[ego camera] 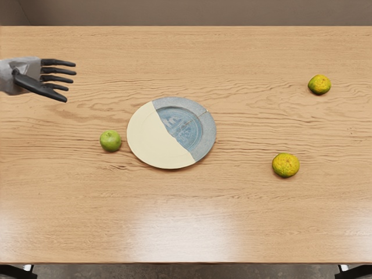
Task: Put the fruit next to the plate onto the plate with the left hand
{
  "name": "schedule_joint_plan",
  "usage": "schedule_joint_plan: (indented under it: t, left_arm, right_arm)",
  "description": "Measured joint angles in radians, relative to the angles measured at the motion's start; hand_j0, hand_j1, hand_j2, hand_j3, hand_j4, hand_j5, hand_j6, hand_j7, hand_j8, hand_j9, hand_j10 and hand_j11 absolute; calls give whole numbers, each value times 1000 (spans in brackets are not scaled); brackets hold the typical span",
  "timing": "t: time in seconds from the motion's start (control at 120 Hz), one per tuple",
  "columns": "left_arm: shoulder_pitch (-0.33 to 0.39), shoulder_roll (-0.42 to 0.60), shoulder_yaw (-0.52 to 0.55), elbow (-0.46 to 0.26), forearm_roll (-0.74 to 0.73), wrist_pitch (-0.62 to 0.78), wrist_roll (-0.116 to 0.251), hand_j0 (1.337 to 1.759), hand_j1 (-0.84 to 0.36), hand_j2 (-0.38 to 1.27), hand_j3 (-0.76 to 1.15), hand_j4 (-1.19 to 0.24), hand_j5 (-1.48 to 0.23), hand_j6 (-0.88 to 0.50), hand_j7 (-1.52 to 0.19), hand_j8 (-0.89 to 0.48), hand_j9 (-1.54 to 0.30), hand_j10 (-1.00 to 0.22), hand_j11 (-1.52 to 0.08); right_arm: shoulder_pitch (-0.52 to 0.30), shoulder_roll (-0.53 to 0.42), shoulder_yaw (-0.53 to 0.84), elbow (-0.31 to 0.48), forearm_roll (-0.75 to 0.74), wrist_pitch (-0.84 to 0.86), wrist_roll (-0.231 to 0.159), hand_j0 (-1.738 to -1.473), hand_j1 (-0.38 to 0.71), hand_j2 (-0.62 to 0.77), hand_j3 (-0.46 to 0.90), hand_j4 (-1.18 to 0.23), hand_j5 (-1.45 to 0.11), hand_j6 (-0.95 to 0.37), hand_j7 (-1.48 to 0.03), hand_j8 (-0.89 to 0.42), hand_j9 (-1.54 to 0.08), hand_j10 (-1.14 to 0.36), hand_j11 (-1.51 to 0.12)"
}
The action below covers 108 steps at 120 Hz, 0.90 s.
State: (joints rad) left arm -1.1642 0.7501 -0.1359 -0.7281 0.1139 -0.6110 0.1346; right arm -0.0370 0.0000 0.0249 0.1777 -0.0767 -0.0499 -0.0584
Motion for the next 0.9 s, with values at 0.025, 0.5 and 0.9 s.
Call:
schedule_joint_plan:
  t: [0.025,0.5,0.9]
  left_arm:
    - [-2,0,0,-4,2,0,0,1658,55,50,0,-247,-320,-247,-320,-246,-320,-246,-320]
    - [-68,29,14,-239,167,0,202,1658,54,50,0,-247,-321,-247,-320,-247,-320,-247,-320]
    - [-353,74,246,-596,394,378,325,1658,55,51,0,-249,-321,-249,-321,-249,-321,-248,-321]
  right_arm:
    - [0,0,0,0,0,0,0,-1658,-318,-5,0,-26,-34,-26,-34,-26,-34,-26,-34]
    - [-7,0,-5,0,1,1,-3,-1658,-318,-5,0,-26,-34,-26,-34,-26,-34,-26,-34]
    - [-8,0,-5,0,2,1,-3,-1658,-318,-5,0,-26,-34,-26,-34,-26,-34,-26,-34]
